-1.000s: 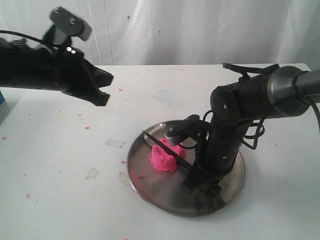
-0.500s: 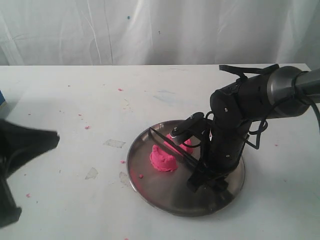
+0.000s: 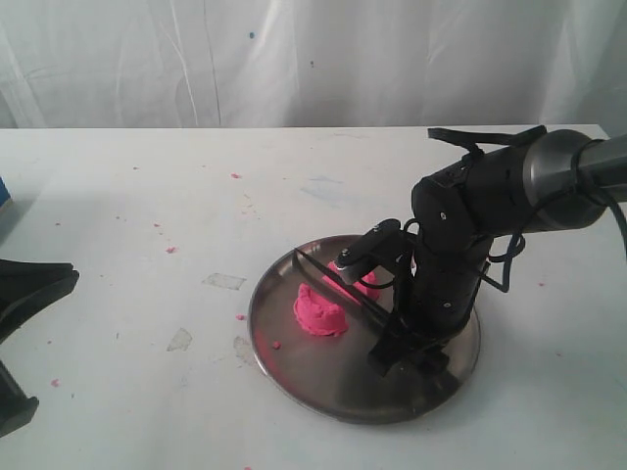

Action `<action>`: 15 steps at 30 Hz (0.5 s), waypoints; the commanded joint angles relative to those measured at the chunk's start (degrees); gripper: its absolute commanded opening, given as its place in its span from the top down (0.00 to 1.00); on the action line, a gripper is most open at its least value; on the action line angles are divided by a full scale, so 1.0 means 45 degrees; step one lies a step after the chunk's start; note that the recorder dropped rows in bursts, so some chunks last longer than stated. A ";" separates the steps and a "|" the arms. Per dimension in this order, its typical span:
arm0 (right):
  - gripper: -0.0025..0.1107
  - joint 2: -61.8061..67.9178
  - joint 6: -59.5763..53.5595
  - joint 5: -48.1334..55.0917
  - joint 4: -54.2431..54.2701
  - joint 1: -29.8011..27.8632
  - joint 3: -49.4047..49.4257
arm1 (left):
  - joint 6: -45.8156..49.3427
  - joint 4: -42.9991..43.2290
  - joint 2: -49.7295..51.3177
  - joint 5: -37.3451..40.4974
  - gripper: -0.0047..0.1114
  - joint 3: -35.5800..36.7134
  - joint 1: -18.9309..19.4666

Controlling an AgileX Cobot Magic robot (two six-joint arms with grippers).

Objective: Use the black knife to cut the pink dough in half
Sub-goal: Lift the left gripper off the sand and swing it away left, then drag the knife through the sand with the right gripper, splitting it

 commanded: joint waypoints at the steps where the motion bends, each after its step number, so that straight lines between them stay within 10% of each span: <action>1: 0.98 0.0127 0.0096 0.0018 -0.0104 -0.0004 -0.0041 | -0.0163 -0.0276 -0.0102 0.0081 0.96 0.0082 0.0003; 15: 0.98 0.0127 0.0096 -0.0010 -0.0052 -0.0004 -0.0041 | -0.0163 -0.0425 -0.0102 0.0130 0.96 0.0082 0.0003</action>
